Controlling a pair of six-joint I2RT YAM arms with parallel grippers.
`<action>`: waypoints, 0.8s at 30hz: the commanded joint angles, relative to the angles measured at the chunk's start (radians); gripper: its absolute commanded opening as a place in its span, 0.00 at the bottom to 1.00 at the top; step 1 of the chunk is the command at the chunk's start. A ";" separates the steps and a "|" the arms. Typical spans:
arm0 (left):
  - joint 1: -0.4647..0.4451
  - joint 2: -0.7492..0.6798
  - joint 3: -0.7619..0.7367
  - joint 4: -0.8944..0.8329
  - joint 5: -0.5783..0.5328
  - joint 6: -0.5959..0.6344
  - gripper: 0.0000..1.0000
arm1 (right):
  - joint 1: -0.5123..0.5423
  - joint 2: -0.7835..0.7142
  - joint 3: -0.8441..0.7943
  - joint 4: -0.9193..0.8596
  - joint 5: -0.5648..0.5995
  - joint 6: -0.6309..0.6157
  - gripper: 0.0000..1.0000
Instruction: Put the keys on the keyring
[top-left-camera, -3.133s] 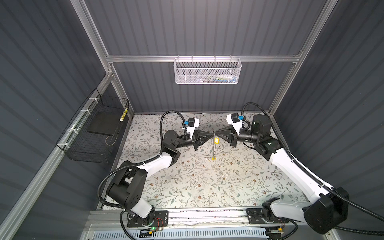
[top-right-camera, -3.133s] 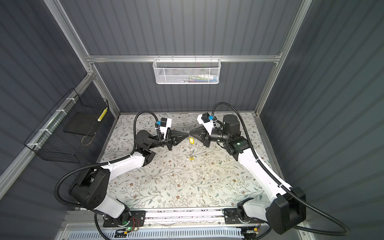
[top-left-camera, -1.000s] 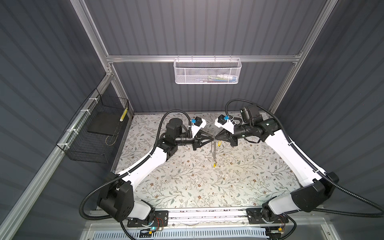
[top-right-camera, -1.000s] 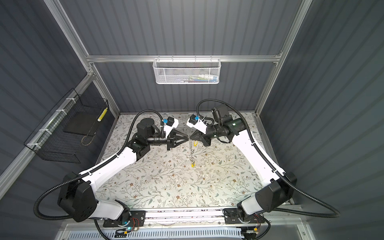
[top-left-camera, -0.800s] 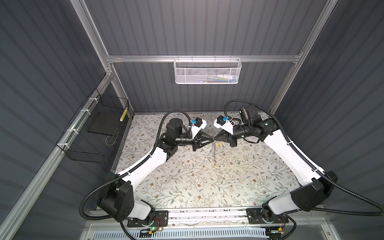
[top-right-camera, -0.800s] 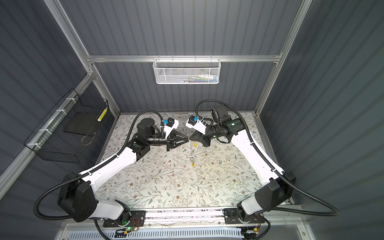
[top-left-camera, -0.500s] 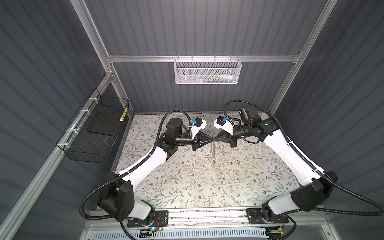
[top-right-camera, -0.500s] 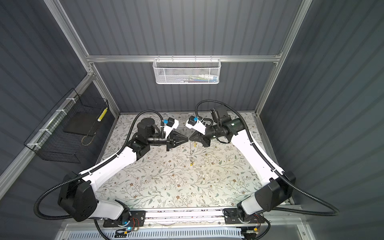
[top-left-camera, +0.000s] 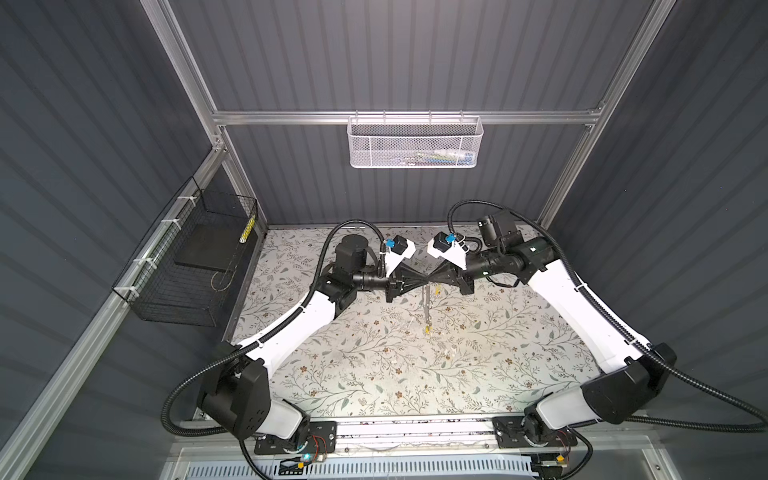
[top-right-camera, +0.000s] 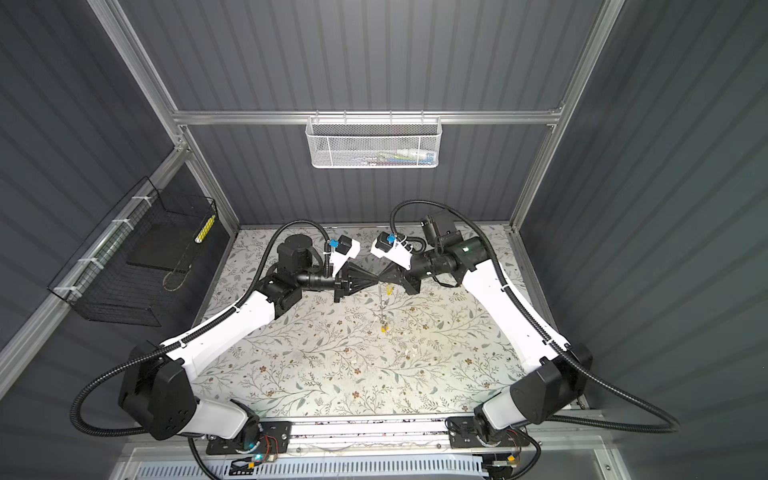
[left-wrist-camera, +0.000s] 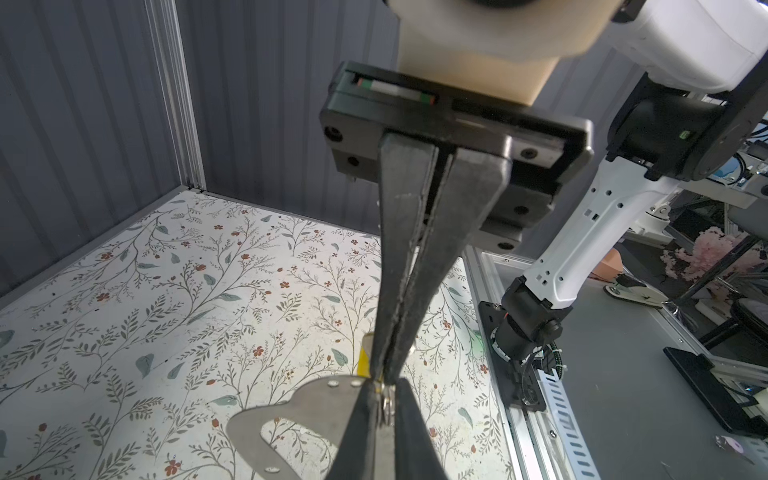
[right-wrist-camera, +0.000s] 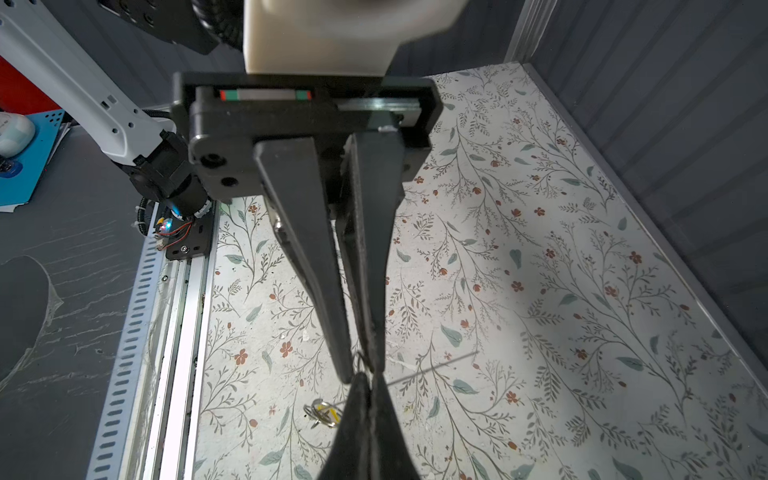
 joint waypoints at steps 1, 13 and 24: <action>-0.015 0.007 0.020 -0.035 0.018 0.025 0.10 | 0.006 -0.027 0.010 0.041 -0.025 0.006 0.00; -0.028 0.015 0.030 -0.051 0.022 0.048 0.03 | 0.005 -0.033 0.007 0.049 -0.062 0.005 0.00; -0.028 -0.015 -0.026 0.091 -0.026 -0.024 0.00 | 0.004 -0.044 -0.033 0.115 -0.024 0.059 0.00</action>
